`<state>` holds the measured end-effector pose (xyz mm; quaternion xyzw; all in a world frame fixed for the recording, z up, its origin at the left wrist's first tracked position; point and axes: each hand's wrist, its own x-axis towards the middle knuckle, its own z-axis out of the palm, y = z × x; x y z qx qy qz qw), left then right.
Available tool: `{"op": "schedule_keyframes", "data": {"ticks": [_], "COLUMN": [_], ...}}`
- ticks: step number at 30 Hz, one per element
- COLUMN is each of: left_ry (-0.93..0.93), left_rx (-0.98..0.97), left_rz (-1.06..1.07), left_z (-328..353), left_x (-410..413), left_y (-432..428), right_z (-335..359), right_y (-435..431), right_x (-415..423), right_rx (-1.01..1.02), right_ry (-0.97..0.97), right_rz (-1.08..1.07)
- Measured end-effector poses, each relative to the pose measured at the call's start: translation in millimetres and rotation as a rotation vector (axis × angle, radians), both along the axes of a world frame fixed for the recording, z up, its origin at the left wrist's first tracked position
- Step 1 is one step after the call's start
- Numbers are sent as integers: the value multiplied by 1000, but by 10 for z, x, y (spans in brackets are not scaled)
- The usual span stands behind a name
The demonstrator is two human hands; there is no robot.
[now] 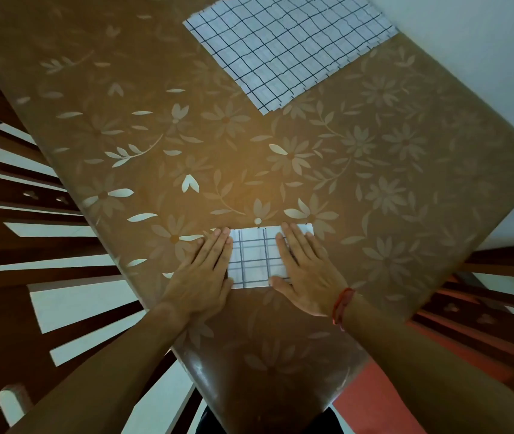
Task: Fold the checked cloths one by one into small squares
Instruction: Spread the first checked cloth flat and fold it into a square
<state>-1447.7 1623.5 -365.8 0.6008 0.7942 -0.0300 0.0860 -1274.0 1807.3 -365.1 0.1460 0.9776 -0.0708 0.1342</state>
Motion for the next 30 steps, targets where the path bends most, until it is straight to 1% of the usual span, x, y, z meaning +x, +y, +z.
{"op": "schedule_keyframes", "data": {"ticks": [6,11,15,20,24,27,30], "left_ry": [-6,2,8,-5,-5,-4,-1], "left_rx": [-9,-24,-28,-33,-28,-20,-21], "left_rz": [-5,-4,-3,4,11,13,19], "left_z": [35,50,53,59,62,53,42], "left_x": [-10,-8,-10,-7,3,4,5], "left_y": [4,11,15,27,39,37,27], "right_z": [96,184,277,360,435,447,450], "right_y": [337,462,452,419,414,424,436], "right_x": [265,284,238,149,-70,-234,-353], "right_rx": [-17,-54,-93,-83,-173,-95,-49], "right_ry": [-82,-123,-157,-80,7,26,-22], "right_rz": [32,93,71,36,-122,-135,-161]}}
